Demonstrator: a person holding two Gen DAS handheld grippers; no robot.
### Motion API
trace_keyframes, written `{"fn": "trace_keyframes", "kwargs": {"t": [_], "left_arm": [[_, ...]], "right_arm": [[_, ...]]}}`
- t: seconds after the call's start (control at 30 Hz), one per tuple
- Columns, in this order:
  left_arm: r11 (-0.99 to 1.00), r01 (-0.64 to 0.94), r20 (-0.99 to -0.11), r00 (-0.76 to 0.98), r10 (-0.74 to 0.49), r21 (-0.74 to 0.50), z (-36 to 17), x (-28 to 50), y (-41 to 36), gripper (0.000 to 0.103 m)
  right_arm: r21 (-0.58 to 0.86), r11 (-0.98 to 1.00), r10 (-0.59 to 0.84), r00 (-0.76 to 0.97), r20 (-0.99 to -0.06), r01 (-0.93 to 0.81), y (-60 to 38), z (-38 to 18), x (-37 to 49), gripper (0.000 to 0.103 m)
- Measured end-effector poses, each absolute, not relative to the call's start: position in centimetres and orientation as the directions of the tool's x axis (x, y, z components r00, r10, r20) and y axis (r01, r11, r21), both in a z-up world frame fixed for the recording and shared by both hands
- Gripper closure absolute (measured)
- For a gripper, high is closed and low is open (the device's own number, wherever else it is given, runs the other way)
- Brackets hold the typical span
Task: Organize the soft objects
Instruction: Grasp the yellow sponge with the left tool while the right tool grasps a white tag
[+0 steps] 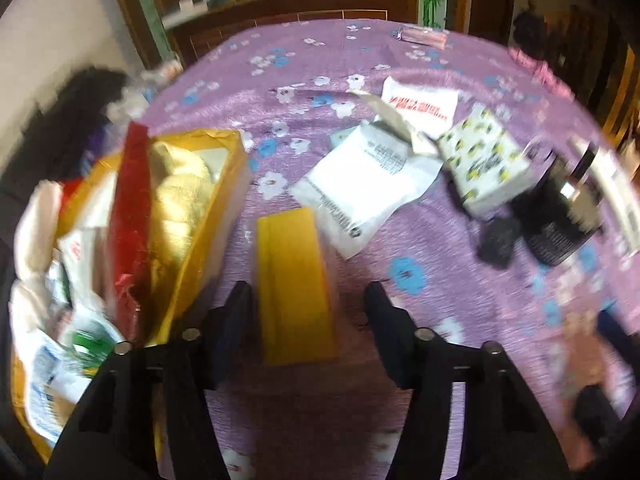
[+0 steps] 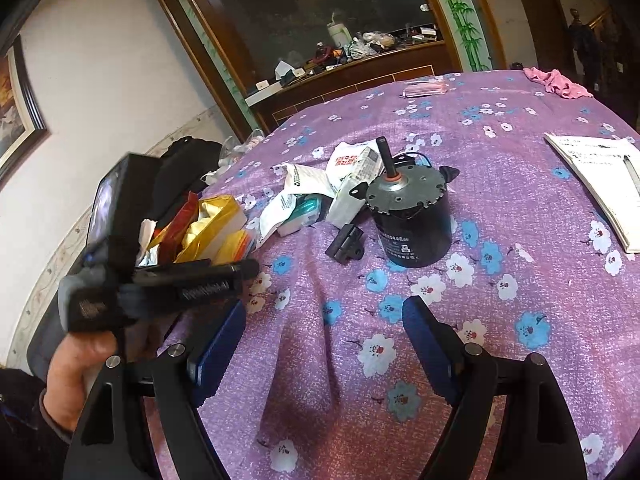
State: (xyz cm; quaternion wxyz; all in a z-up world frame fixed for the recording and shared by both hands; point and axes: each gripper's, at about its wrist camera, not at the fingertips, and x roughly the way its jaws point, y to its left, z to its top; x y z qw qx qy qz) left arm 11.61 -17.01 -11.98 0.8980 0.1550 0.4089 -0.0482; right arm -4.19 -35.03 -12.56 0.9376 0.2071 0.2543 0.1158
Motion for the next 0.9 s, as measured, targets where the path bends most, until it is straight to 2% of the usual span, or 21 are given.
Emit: {"fn": "trace_keyframes", "kwargs": {"t": [0.07,0.2,0.37,0.43,0.5,0.63,0.9], "left_arm": [[0.937,0.205,-0.725,0.685,0.07,0.284,-12.1,11.0,-16.7,0.07],[0.955,0.261,-0.756,0.652,-0.066,0.141,-11.6,9.7,-15.2,0.074],[0.951,0.295,-0.749,0.651,-0.127,0.095,-11.8,7.4,-14.6,0.075],[0.946,0.323,-0.754,0.623,-0.208,0.006,-11.5,6.4,-13.8,0.076],[0.928,0.348,-0.751,0.575,-0.326,-0.136,-11.2,5.3,-12.1,0.076],[0.886,0.356,-0.73,0.513,-0.452,-0.298,-11.4,3.8,-10.0,0.076],[0.88,0.357,-0.721,0.514,-0.465,-0.313,-11.4,3.2,-10.0,0.071]], "right_arm": [[0.443,0.89,0.317,0.844,-0.433,-0.107,-35.0,-12.5,-4.2,0.022],[0.425,0.899,0.305,0.845,-0.439,-0.104,-34.8,-12.5,-4.2,0.023],[0.418,0.903,0.297,0.845,-0.445,-0.097,-35.0,-12.5,-4.2,0.023],[0.415,0.905,0.294,0.845,-0.447,-0.095,-35.0,-12.5,-4.2,0.023],[0.406,0.909,0.289,0.84,-0.459,-0.091,-34.8,-12.5,-4.0,0.024],[0.398,0.913,0.279,0.841,-0.463,-0.084,-34.9,-12.4,-4.1,0.024],[0.392,0.915,0.282,0.842,-0.459,-0.093,-34.7,-12.3,-4.2,0.024]]}}
